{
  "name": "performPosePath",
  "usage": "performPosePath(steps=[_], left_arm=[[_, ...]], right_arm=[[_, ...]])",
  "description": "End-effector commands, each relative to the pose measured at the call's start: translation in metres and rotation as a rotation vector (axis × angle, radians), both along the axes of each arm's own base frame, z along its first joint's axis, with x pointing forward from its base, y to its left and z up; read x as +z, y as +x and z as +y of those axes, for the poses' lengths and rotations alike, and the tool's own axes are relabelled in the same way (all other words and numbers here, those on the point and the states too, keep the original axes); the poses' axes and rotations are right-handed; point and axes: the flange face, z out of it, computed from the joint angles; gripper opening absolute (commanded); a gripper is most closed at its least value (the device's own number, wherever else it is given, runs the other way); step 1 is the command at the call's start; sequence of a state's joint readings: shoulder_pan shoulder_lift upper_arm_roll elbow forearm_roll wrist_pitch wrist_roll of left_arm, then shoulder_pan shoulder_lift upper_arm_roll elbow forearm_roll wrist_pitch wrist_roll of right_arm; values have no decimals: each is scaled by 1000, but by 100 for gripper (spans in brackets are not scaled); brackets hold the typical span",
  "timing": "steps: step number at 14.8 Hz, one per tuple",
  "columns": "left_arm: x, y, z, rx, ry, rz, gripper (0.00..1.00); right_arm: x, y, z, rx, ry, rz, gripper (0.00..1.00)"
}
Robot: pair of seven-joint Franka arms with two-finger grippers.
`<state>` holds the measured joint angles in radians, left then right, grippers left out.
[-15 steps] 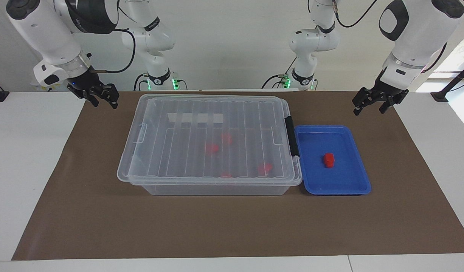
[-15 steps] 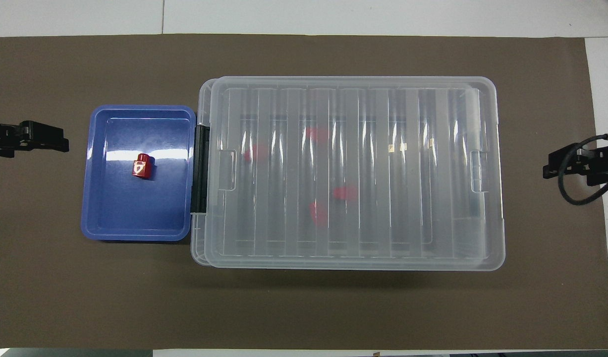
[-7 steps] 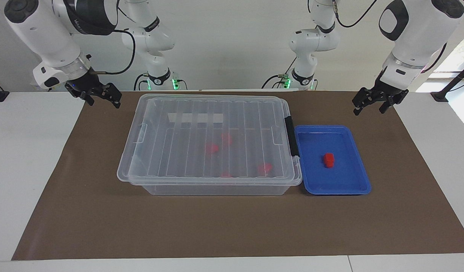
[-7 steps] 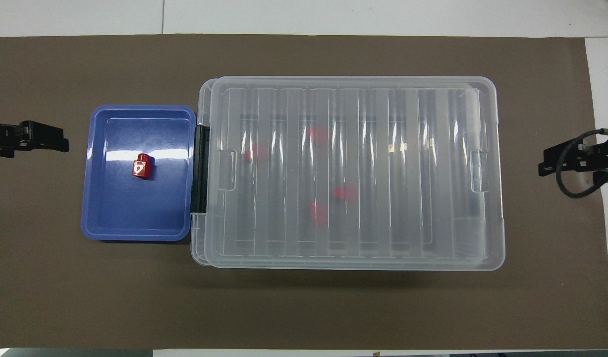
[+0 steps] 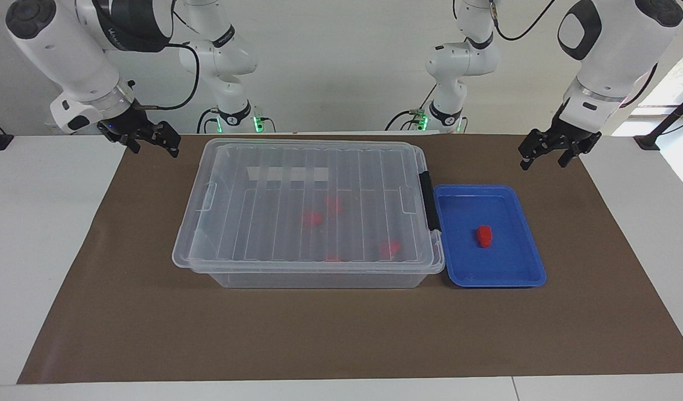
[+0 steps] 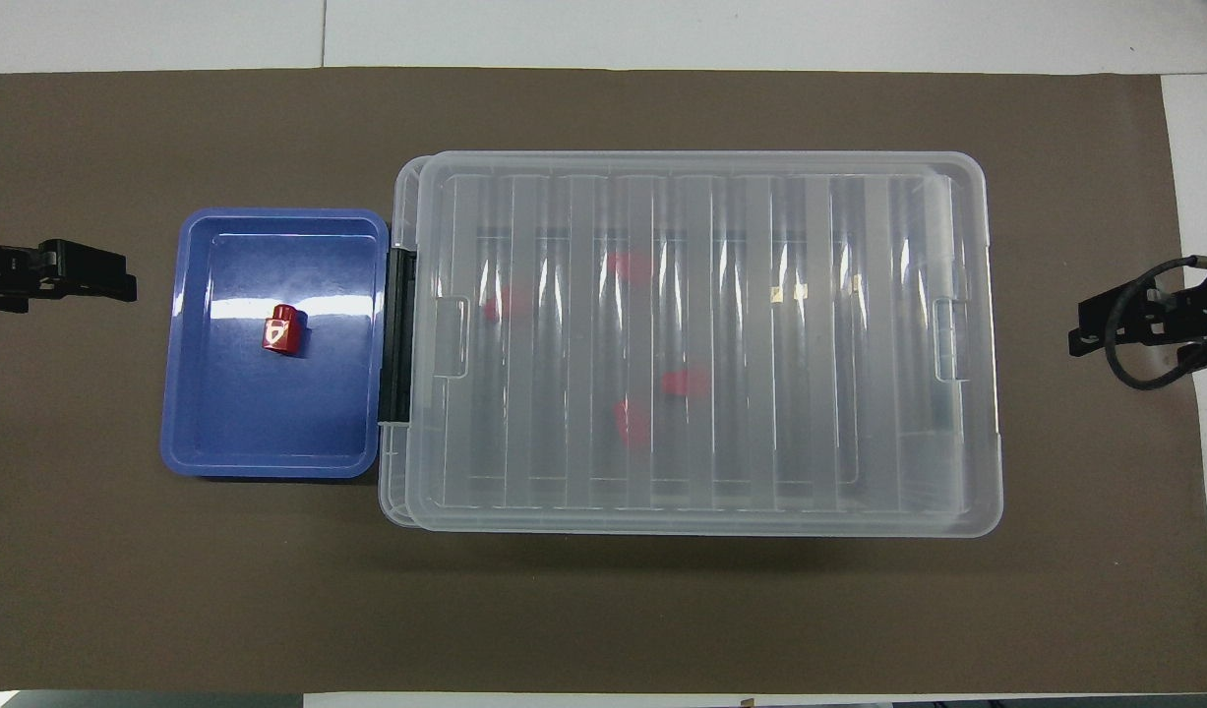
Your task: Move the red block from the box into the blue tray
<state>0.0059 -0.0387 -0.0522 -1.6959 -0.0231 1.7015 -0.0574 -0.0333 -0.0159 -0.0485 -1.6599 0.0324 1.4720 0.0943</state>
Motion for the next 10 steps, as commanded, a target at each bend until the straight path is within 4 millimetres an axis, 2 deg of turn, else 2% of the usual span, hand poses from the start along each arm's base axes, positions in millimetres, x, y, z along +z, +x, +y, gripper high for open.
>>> performPosePath(steps=[1,4,10], left_arm=[[2,-8,2,-4,7,1,100],[2,-8,2,-4,7,1,100],[2,-8,2,-4,7,1,100]], right_arm=[[2,3,-6,-12,-2,12,100],[3,3,-11,-22,-2,9,100],[9,5,-9,-11,-2,-16,100]])
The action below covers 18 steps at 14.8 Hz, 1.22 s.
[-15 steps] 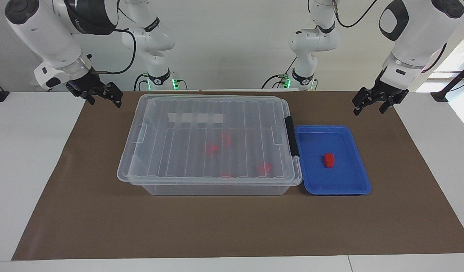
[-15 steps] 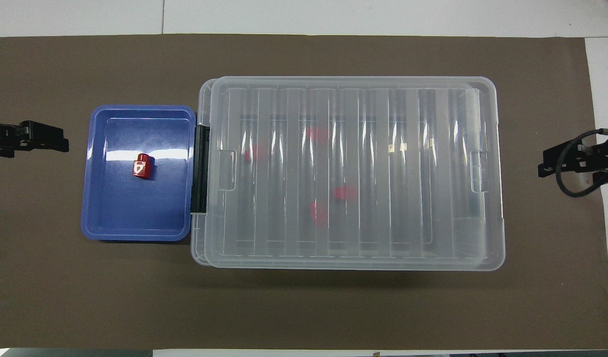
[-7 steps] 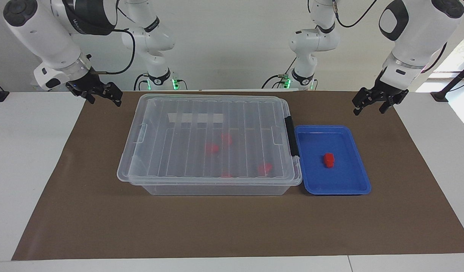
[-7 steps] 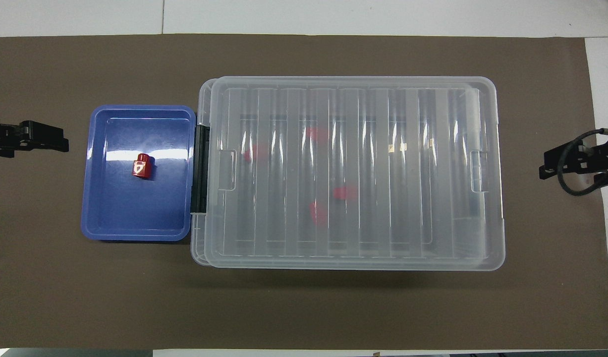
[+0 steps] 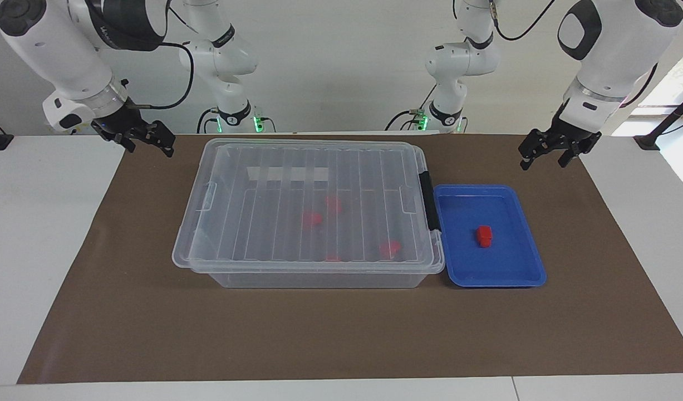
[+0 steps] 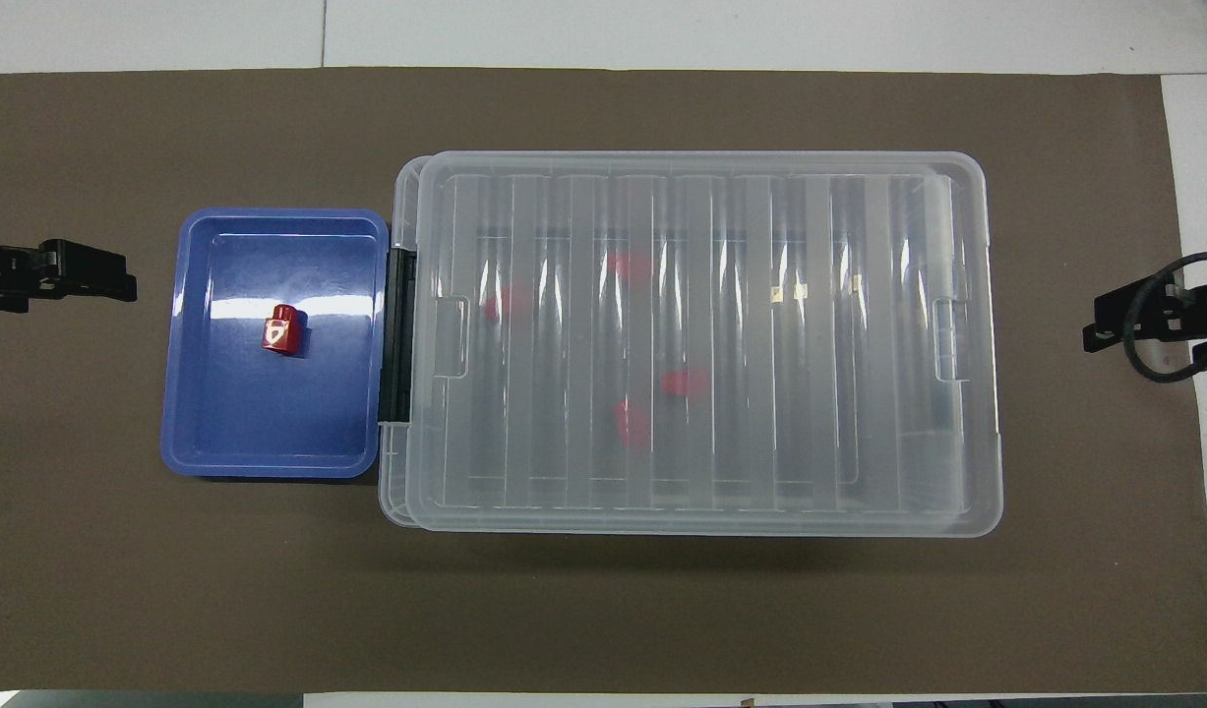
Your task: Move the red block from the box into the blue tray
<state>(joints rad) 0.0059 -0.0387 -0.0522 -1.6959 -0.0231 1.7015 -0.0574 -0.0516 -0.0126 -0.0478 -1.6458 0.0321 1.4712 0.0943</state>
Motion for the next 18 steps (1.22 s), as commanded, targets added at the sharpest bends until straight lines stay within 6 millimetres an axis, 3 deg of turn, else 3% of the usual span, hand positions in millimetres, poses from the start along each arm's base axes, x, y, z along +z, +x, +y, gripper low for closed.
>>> performPosePath(steps=[1,7,18], left_arm=[[2,-8,2,-4,7,1,100],[2,-8,2,-4,7,1,100],[2,-8,2,-4,7,1,100]], right_arm=[[4,5,2,10,0,-6,100],[10,7,0,104,7,-54,100],[13,14,1,78,-64,-95,100]])
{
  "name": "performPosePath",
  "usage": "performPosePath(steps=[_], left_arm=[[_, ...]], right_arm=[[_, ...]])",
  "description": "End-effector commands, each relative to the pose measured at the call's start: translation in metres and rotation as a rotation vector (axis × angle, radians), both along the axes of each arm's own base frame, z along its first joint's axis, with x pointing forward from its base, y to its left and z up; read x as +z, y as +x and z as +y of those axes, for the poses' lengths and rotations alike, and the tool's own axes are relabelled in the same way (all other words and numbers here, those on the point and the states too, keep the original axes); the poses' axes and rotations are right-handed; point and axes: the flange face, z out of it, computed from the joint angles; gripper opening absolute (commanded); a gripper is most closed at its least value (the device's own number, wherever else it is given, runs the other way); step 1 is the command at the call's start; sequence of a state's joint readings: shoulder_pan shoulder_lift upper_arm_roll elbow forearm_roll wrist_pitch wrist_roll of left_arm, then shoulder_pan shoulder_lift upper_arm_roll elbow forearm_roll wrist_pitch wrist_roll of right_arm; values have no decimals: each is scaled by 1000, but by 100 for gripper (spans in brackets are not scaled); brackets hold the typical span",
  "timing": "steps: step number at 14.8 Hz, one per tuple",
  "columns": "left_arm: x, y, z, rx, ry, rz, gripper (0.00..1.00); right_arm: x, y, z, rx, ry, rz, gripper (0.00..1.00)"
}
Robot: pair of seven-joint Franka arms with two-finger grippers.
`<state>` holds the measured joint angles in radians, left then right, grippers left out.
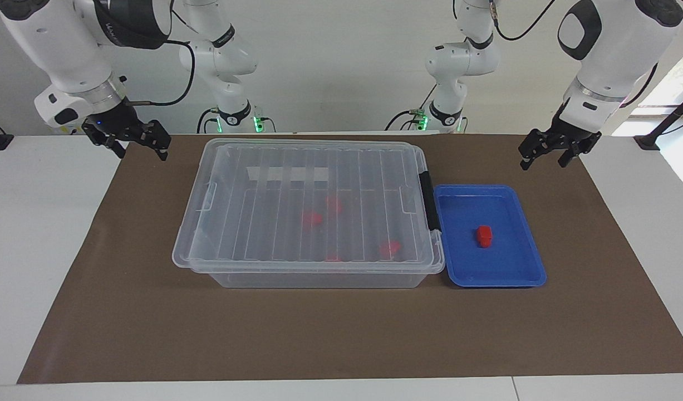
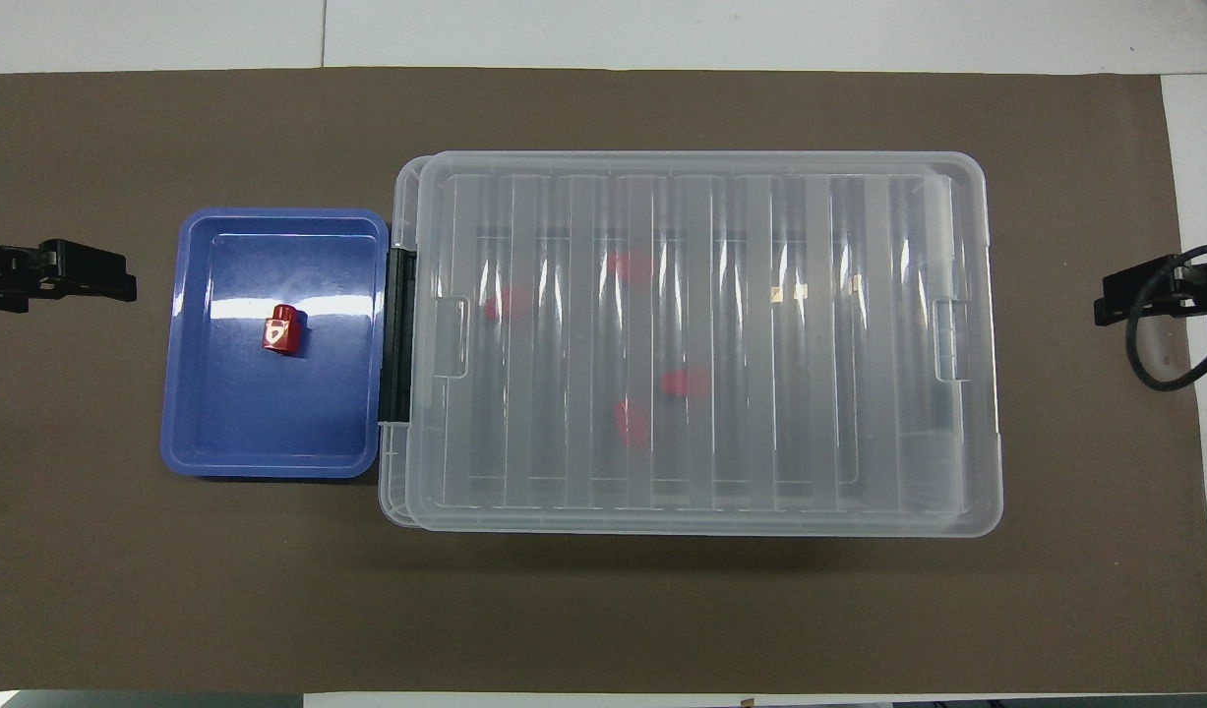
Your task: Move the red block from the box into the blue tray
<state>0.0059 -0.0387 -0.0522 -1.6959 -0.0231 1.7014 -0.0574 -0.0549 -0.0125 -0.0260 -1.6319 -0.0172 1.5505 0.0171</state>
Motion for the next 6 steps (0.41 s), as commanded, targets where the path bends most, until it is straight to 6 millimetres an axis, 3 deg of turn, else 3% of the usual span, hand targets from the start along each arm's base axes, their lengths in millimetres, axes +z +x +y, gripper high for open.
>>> performPosePath(steps=[1,6], left_arm=[[2,-8,2,-4,7,1,100],[2,-8,2,-4,7,1,100]], right_arm=[[2,3,-2,-19,-13,-10,100],[2,3,-3,-21,-12,-6,100]])
